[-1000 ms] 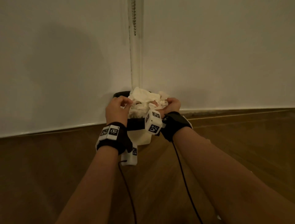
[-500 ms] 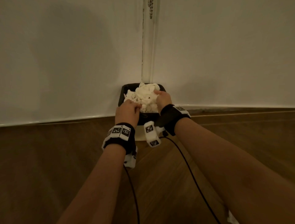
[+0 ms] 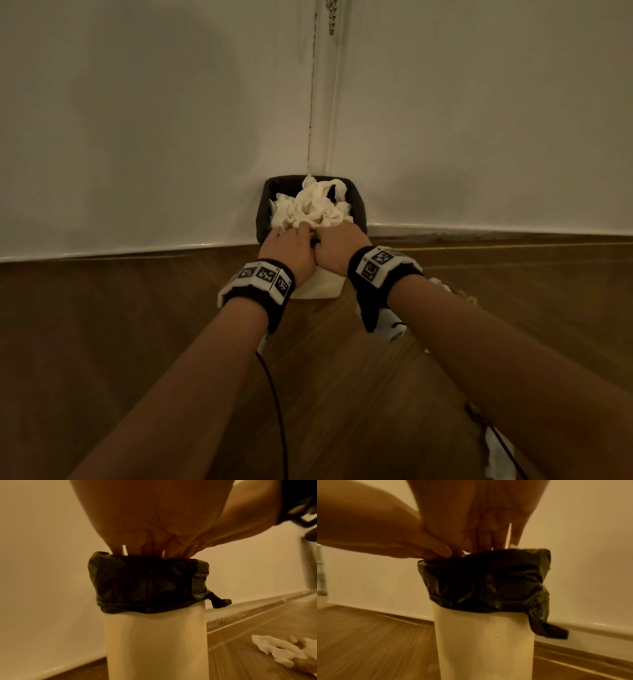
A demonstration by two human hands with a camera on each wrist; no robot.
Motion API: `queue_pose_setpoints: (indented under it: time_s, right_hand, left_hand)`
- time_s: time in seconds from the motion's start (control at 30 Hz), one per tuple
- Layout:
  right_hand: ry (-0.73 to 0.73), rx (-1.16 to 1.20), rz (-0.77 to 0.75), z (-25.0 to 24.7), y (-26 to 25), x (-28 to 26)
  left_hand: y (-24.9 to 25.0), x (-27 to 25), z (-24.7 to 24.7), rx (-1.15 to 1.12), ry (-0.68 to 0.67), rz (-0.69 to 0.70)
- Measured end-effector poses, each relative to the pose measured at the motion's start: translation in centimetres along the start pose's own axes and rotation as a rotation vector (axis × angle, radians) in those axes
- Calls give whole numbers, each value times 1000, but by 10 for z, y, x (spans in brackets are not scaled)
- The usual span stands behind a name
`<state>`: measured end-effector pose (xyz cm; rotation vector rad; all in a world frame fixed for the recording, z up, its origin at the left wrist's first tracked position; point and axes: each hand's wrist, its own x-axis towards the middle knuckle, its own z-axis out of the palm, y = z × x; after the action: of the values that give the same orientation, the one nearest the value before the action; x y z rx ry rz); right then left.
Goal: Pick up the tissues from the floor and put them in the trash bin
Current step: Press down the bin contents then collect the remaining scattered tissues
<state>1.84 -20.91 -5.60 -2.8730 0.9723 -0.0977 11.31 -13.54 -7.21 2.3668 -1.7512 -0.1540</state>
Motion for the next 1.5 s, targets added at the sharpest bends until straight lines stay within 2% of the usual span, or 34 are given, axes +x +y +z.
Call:
queue_pose_setpoints:
  time_s: [0.07,0.17,0.27,0.37,0.4,0.5,0.53,0.63,0.73,0.9,1.03,1.13,1.3,1.43,1.5]
  right_hand:
    - [-154,9,-5,-3,2,3]
    - [-352,-169,4,-3,1,13]
    - [-454,-220,37,5,0,31]
    - [-568,-286,249,13,-4,43]
    - [-565,-254,279,15,-3,44]
    - [-382,-15,165,13,7,38]
    - [-354,5,130,11,10,33]
    - [-287,-128,86,12,8,19]
    - [-163,-108,69,15,9,-2]
    - [-8,-83,26,7,19,-34]
    - [166,78,98,-1,33,-72]
    - [229,186,208,2,59,-115]
    - [148,234,452,34,125,-197]
    - [57,270,694,64,171,-259]
    - [23,302,777,76,189,-286]
  left_hand:
    - [-1,4,-6,18,-41,-10]
    - [0,14,-16,130,-160,-33]
    - [-2,26,-16,193,-291,-68]
    - [-5,35,-11,178,-332,-145]
    - [-6,36,-9,171,-326,-162]
    - [-4,36,-4,169,-307,-167]
    - [-2,33,-2,172,-264,-160]
    - [9,19,6,11,-28,-219]
    - [21,5,19,-135,173,-269]
    - [41,-14,29,-216,418,-271]
    - [71,-31,37,-281,555,-223]
    - [102,-42,56,-321,455,-153]
    - [161,-69,108,-305,173,56]
    - [200,-97,157,-416,-164,175]
    - [219,-111,182,-387,-357,237]
